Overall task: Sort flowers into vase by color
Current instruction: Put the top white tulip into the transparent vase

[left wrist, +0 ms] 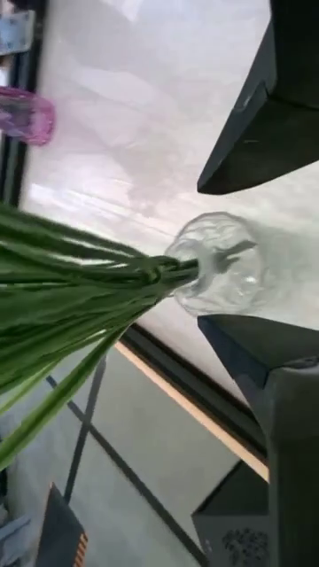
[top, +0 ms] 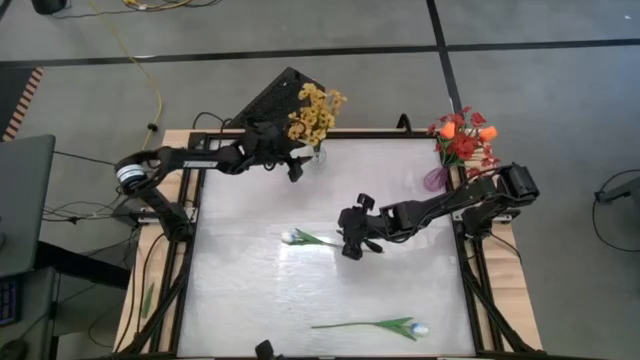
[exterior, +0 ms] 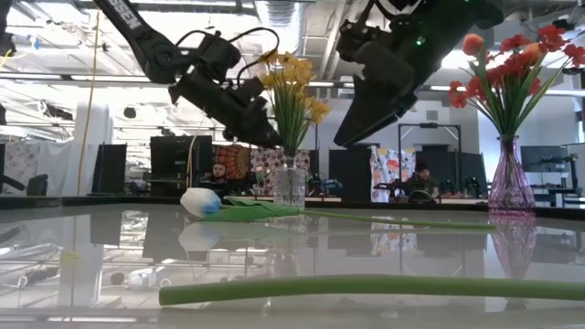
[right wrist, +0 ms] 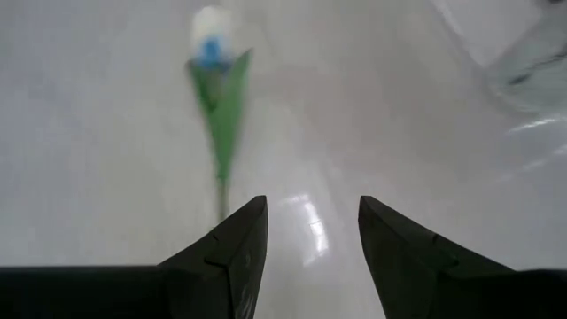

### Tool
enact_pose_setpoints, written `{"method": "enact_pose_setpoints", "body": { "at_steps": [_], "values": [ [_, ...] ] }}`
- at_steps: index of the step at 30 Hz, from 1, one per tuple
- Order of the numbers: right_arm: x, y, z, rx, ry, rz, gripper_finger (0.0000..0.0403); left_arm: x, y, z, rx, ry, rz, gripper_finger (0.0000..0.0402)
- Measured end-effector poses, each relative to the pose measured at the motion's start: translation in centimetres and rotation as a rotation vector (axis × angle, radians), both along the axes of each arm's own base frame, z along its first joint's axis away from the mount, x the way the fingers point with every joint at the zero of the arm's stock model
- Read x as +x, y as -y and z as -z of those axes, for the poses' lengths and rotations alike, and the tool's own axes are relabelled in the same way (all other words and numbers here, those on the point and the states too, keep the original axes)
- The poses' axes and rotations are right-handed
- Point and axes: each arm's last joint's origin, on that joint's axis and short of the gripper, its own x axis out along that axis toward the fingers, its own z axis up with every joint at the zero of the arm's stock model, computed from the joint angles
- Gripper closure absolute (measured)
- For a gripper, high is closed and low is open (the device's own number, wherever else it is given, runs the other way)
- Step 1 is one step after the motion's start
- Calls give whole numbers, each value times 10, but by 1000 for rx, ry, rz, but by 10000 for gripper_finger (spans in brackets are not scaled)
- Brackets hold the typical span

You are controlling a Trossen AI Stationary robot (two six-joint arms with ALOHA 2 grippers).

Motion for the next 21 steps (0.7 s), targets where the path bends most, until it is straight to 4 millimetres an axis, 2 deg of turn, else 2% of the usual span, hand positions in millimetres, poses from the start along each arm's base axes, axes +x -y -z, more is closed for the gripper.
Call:
{"method": "enact_pose_setpoints", "body": {
  "at_steps": [5, 10, 17, 21],
  "values": [
    [0, -5, 1, 105, -21, -98, 201, -16, 10, -10, -34, -114, 16, 173],
    [4, -18, 12, 135, -39, -154, 200, -34, 27, -10, -176, -264, 52, 173],
    [14, -34, 40, 116, -72, -179, 201, -55, 69, 13, -279, -361, 107, 174],
    [21, -35, 46, 86, -87, -156, 200, -69, 91, 22, -254, -375, 71, 174]
  ]
}}
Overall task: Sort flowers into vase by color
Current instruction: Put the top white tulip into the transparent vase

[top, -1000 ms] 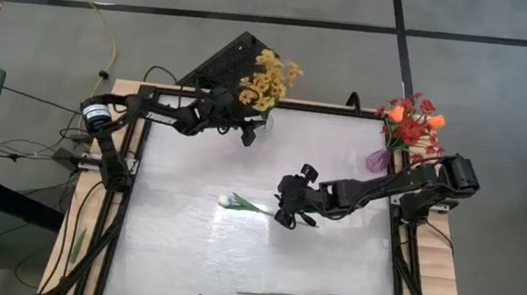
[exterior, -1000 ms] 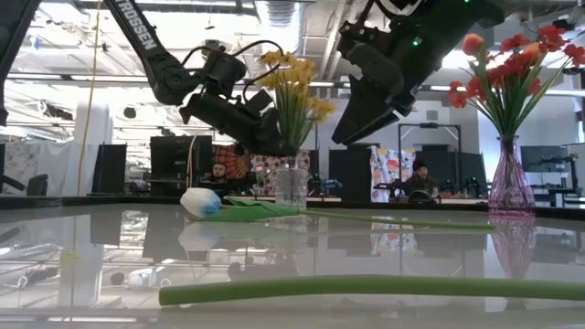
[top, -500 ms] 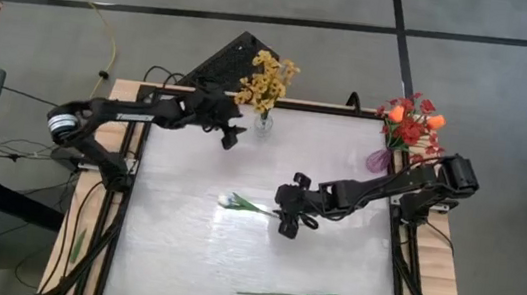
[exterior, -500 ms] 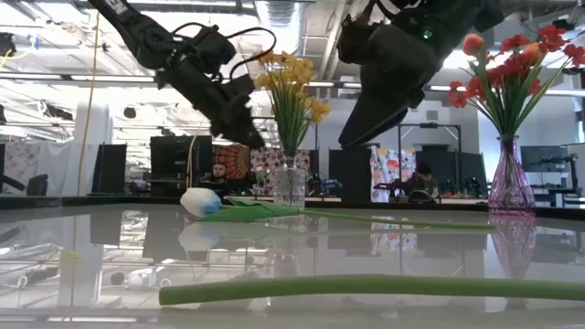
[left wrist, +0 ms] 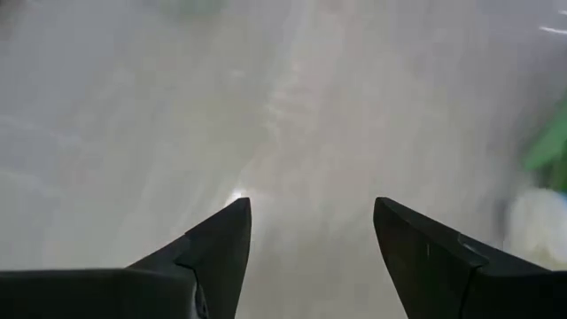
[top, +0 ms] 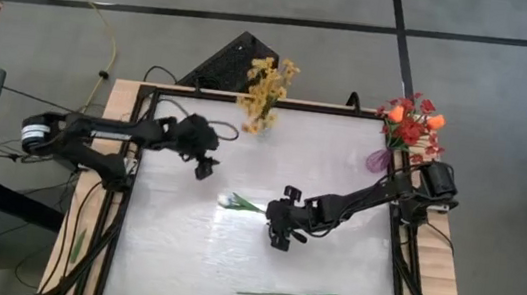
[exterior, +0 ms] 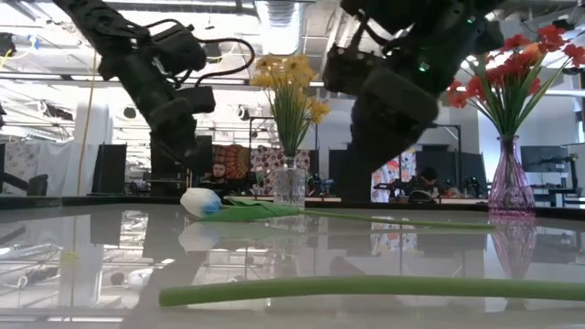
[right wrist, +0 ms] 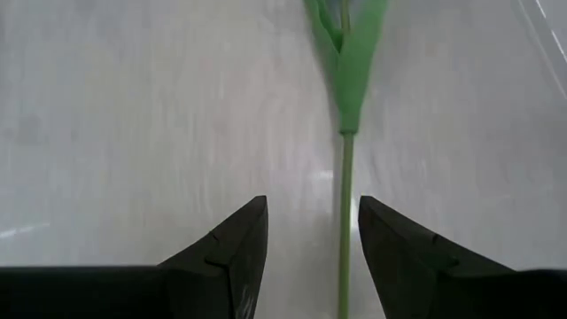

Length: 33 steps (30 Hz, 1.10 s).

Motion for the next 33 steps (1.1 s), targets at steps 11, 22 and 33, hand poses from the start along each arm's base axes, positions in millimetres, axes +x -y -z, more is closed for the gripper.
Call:
{"method": "enact_pose_setpoints", "body": {
  "at_steps": [11, 22, 33],
  "values": [
    [7, 11, 7, -9, -30, 36, 200, -40, 40, -24, 178, 230, -3, 174],
    [7, 15, 19, -21, -79, 45, 200, -69, 50, -62, 262, 475, 54, 174],
    [14, 26, 40, 17, -124, 75, 294, -70, 55, -16, 195, 635, 149, 174]
  ]
}}
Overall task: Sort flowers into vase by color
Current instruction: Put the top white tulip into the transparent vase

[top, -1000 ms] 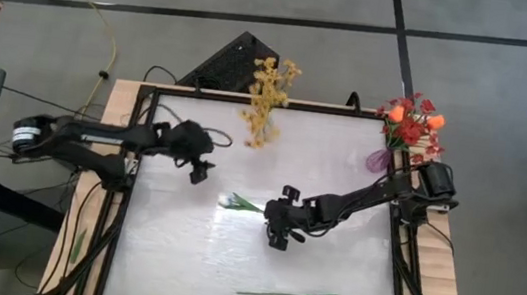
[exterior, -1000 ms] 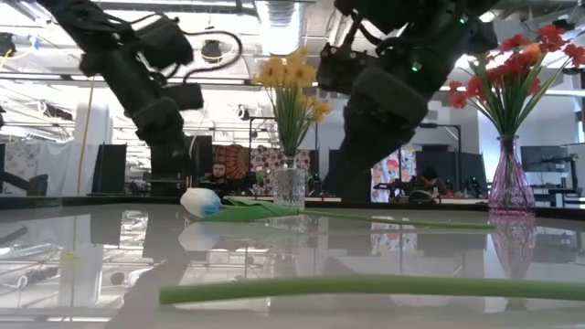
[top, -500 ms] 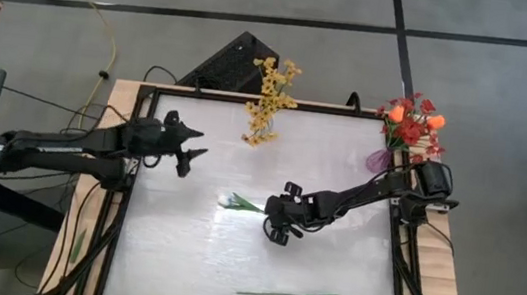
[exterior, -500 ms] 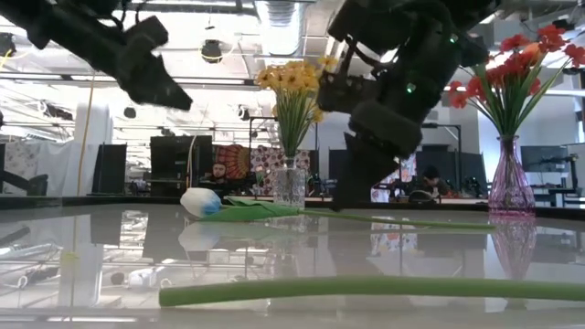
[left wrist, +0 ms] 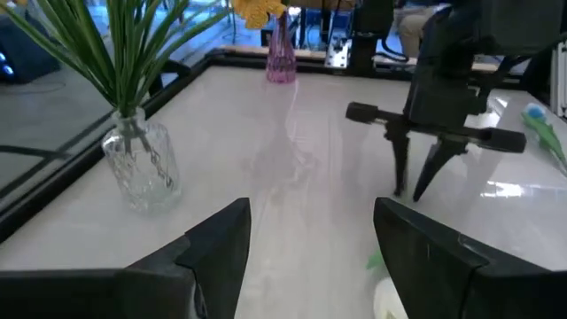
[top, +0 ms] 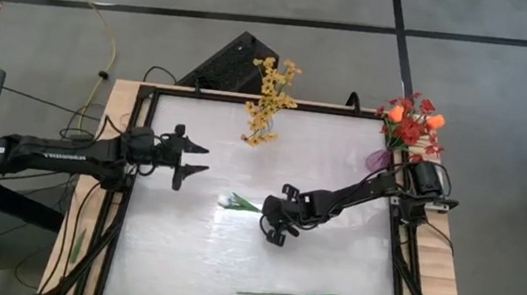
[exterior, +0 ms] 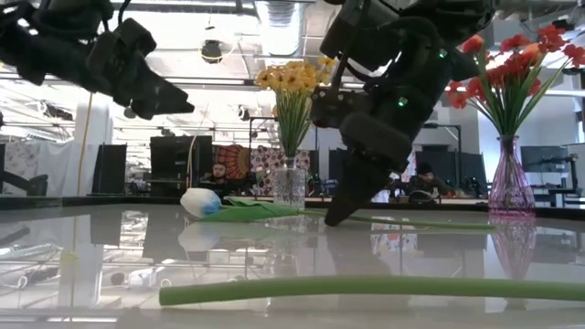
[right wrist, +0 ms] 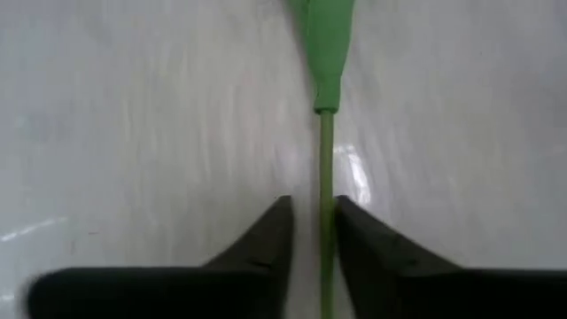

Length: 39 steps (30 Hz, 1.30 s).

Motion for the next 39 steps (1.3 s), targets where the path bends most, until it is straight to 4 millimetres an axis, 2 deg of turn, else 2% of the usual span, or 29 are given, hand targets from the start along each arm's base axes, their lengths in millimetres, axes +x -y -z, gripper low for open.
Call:
{"method": "enact_pose_setpoints", "body": {
  "at_steps": [3, 4, 8, 12, 15, 19, 22, 27, 32, 36, 39],
  "values": [
    [-1, 0, -8, 10, 18, -14, 370, -1, 0, 6, 4, 16, 0, 174],
    [-2, 0, -11, 11, 24, -16, 380, -1, 0, 7, 5, 17, 0, 174],
    [-9, 2, -33, 5, 52, -33, 370, -2, 0, 8, 7, 20, -10, 174],
    [-17, 3, -66, -3, 232, -81, 374, -2, -1, 9, 1, 13, -39, 174],
    [-26, 4, -83, -4, 425, -114, 381, -1, 0, 10, -30, 7, -34, 174],
    [-34, 10, -108, 11, 792, -106, 381, 5, 5, 8, -71, 55, 46, 174],
    [-35, 14, -110, 22, 952, -87, 378, 14, 12, 1, -57, 147, 131, 174],
    [-23, 17, -114, 38, 1145, -58, 381, 31, 28, -4, 2, 285, 233, 174],
    [-7, 17, -100, 47, 1187, -48, 381, 49, 39, 6, 2, 336, 243, 174],
    [3, 16, -97, 52, 1234, -42, 381, 66, 43, 14, -34, 344, 168, 174],
    [9, 16, -93, 51, 1230, -41, 381, 79, 45, 20, -47, 347, 181, 174]
  ]
}}
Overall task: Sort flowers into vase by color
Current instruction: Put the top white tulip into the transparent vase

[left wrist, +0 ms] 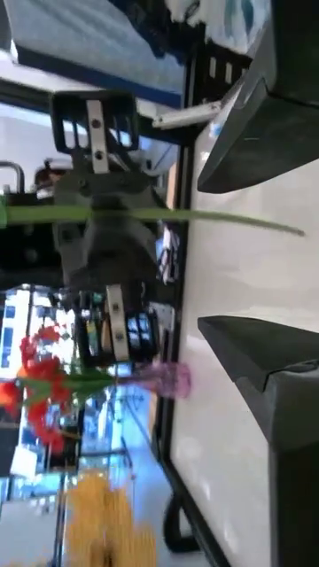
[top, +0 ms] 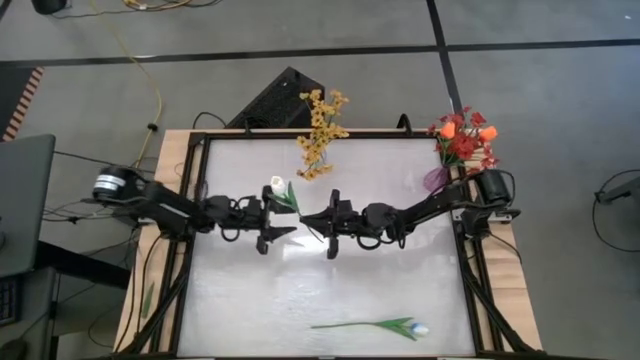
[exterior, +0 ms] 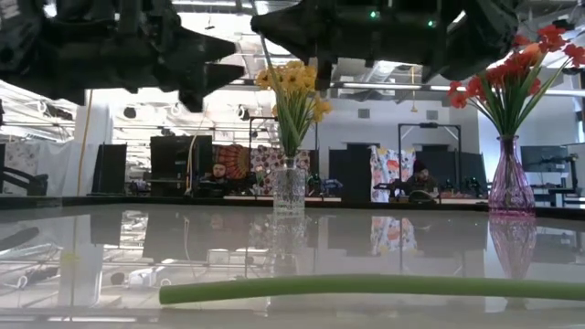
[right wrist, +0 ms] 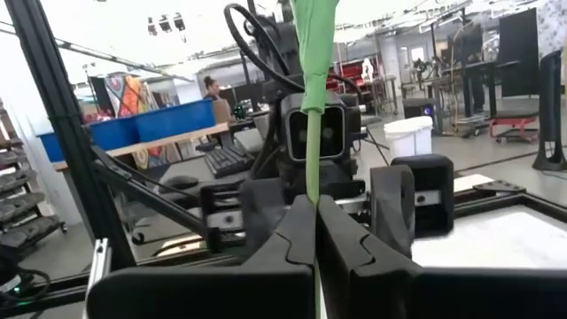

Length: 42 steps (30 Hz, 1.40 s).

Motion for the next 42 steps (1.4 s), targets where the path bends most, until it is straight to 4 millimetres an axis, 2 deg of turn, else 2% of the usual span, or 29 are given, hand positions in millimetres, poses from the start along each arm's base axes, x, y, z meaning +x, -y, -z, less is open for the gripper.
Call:
{"method": "enact_pose_setpoints", "body": {
  "at_steps": [9, 16, 25, 34, 42],
  "values": [
    [2, 1, 1, -15, -8, 9, 381, 42, 6, 1, -19, 14, 125, 174],
    [2, 1, 1, -21, -23, 11, 380, 48, 6, -5, 1, 26, 152, 181],
    [2, 1, 2, -40, -30, 14, 380, 48, 5, -4, -5, -3, 140, 262],
    [2, 1, 2, -40, -36, 10, 376, 48, 5, -3, 6, -15, 143, 390],
    [3, 1, 4, -40, -51, 9, 331, 48, -2, 0, -26, -44, 163, 400]
  ]
}}
